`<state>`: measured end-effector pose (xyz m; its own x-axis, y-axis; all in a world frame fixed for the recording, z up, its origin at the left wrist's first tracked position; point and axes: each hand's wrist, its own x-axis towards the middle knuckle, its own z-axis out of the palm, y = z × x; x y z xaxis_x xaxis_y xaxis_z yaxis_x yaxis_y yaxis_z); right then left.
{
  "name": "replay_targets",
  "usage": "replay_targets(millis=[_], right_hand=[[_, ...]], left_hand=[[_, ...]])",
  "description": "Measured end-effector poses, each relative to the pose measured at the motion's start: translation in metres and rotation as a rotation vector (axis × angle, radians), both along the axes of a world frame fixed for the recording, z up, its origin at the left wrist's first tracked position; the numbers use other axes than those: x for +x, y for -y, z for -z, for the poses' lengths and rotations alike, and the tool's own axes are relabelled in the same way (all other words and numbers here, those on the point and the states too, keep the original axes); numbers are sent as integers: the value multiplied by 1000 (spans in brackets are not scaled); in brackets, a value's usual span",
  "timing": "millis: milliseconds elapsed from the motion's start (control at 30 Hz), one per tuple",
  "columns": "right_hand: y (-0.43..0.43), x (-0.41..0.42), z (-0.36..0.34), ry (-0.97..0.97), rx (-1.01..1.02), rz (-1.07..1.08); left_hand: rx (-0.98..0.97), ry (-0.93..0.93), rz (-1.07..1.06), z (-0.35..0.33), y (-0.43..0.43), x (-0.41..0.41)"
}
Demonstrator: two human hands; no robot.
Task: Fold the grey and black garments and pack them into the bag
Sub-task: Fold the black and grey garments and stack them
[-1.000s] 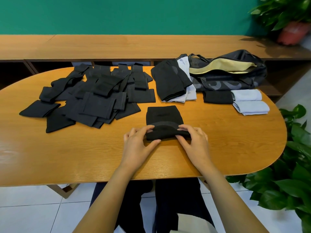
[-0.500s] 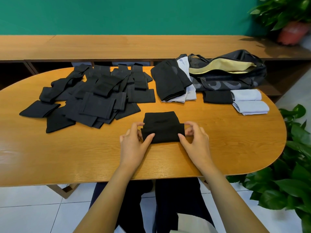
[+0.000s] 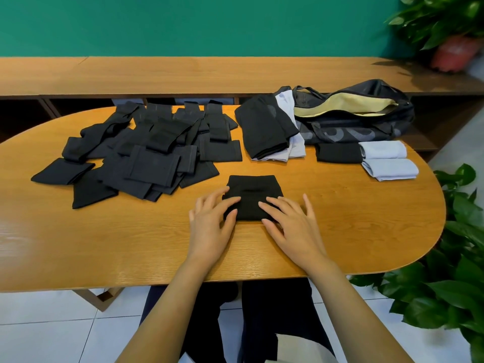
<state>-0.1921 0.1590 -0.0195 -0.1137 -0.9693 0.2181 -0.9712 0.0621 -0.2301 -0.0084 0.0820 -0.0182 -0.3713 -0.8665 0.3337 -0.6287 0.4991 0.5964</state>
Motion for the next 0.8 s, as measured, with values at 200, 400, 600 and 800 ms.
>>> replay_targets(millis=[200, 400, 600, 800], right_hand=[[-1, -2, -1, 98, 1, 23], [-4, -3, -5, 297, -54, 2], [-1, -6, -1, 388, -83, 73], [-2, -9, -2, 539, -56, 233]], left_hand=[[71, 124, 68, -1, 0, -1], [243, 83, -50, 6, 5, -3], [246, -13, -54, 2, 3, -3], [135, -9, 2, -2, 1, -1]])
